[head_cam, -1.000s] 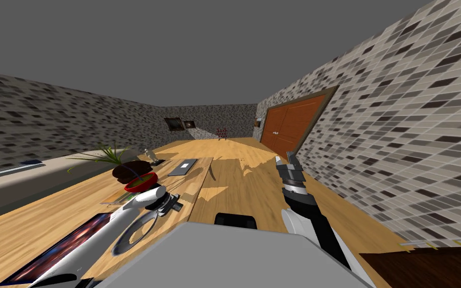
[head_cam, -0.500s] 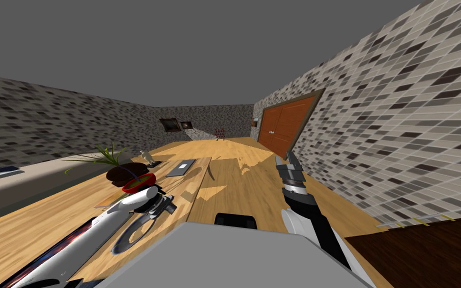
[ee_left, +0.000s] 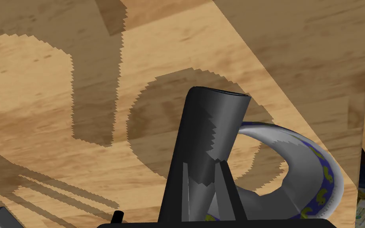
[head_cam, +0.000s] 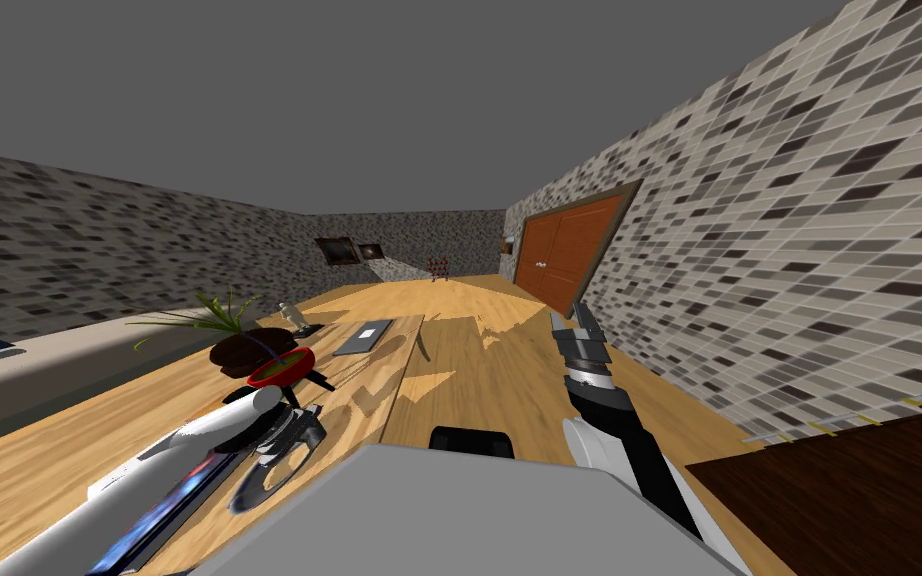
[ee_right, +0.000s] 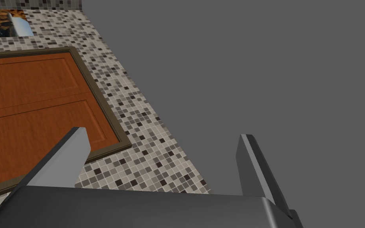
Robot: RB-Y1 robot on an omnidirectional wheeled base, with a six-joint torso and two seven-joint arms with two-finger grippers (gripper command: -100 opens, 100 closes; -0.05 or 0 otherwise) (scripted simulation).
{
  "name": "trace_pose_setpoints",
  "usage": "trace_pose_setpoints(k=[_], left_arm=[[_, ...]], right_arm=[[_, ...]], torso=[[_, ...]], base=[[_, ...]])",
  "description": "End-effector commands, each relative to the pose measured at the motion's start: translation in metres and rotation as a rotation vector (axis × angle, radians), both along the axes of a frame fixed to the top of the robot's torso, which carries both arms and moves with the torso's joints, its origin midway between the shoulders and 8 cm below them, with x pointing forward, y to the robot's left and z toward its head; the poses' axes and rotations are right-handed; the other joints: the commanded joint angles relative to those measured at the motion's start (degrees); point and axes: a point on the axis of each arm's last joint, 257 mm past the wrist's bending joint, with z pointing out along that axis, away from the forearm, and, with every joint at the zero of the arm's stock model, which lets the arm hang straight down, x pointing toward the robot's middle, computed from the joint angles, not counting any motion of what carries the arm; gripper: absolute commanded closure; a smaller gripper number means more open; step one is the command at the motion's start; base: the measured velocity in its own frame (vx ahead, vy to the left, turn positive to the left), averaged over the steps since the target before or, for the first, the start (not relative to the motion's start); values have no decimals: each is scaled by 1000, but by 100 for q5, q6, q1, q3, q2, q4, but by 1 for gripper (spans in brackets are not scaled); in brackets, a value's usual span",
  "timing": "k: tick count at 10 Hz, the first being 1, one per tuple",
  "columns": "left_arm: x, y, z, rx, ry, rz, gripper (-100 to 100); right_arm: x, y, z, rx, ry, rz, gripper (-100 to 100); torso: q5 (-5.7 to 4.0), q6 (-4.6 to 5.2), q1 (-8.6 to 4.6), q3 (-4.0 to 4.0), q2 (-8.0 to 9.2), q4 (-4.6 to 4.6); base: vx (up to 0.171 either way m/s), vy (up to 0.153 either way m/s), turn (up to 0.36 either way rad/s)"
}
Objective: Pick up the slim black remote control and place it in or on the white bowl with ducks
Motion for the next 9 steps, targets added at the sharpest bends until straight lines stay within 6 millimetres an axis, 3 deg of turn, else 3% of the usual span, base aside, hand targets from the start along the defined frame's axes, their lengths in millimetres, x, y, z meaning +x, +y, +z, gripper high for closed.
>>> trace_pose_setpoints(k=[1,2,6,7,8,9], left_arm=[[-15,12,7,3,5,41,100],[-15,12,7,3,5,41,100],[-57,48,22,14,15,167,100],[-51,43,19,12,14,141,100],[-52,44,20,15,14,145,-100],[-52,44,20,15,14,144,-100]], right_arm=[[0,0,0,0,0,0,0],[0,0,0,0,0,0,0],[0,0,0,0,0,0,0],[0,0,0,0,0,0,0],[0,0,0,0,0,0,0],[0,0,0,0,0,0,0]], torso=[[0,0,0,0,0,0],[0,-1,-1,0,-1,0],[0,-10,-11,-3,-5,-2],[-2,-15,-9,-3,-3,-2],[2,-9,-22,-5,-8,-2],[0,-9,-33,-7,-12,-3]], base=[[-11,73,-22],[-10,52,-1],[-9,59,-26],[-7,39,2],[-2,8,1],[0,0,0]])
